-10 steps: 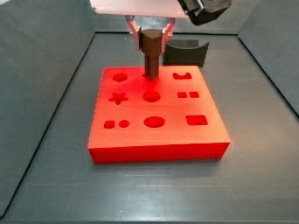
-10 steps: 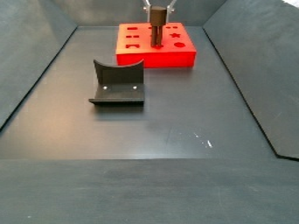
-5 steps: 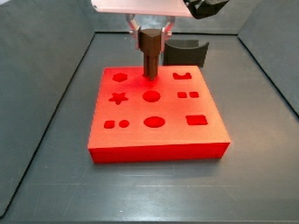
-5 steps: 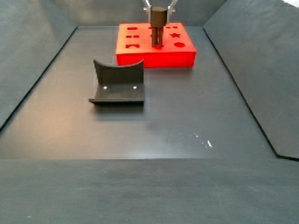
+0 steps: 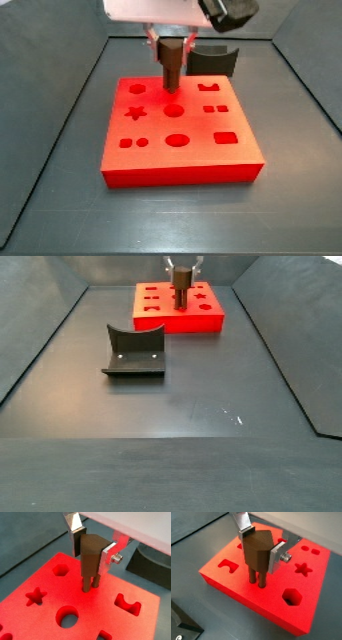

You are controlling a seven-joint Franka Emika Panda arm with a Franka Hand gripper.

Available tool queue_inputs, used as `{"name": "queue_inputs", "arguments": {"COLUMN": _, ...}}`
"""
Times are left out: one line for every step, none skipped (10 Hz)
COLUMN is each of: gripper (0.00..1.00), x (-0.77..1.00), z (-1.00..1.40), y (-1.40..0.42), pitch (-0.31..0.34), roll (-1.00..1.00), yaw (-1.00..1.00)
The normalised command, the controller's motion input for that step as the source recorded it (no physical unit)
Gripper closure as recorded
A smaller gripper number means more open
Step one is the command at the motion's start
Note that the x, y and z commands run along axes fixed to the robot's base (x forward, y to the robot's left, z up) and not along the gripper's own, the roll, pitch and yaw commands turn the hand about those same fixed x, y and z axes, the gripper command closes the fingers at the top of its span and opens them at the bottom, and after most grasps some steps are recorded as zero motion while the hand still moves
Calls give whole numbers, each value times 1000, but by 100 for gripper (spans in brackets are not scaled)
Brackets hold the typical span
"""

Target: Insert the 3 prong object.

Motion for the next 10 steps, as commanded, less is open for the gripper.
{"name": "queue_inputs", "arguments": {"gripper": 100, "x": 143, "z": -463, "y": 0, "pitch": -27, "roll": 114, "yaw": -86}}
{"name": "queue_inputs", "arguments": {"gripper": 100, "x": 154, "z": -531, "y": 0, "pitch": 0, "roll": 101, "yaw": -97}}
{"name": "queue_inputs", "arguments": {"gripper": 100, "x": 94, "z": -569, "y": -9, "pitch": -3, "roll": 143, "yaw": -111}}
{"name": "queue_inputs", "arguments": {"gripper": 100, "x": 26, "z": -549, "y": -37, "pitch": -3, "roll": 180, "yaw": -120}}
{"name": "queue_inputs", "arguments": {"gripper": 100, "x": 86, "z": -620, "y": -31, "pitch": 0, "roll": 176, "yaw": -183}}
{"name": "queue_inputs", "arguments": {"gripper": 100, "x": 20, "z": -749, "y": 0, "pitch": -6, "roll": 61, "yaw": -246}}
{"name": "queue_inputs", "arguments": {"gripper": 100, "x": 69, "z": -877, "y": 0, "pitch": 0, "roll": 53, "yaw": -303}}
{"name": "queue_inputs", "arguments": {"gripper": 100, "x": 91, "z": -826, "y": 0, "pitch": 0, "roll": 59, "yaw": -280}}
{"name": "queue_inputs", "arguments": {"gripper": 100, "x": 0, "z": 0, "y": 0, "pitch": 0, "roll": 0, "yaw": -37}}
{"name": "queue_inputs", "arguments": {"gripper": 100, "x": 0, "z": 0, "y": 0, "pitch": 0, "roll": 0, "yaw": 0}}
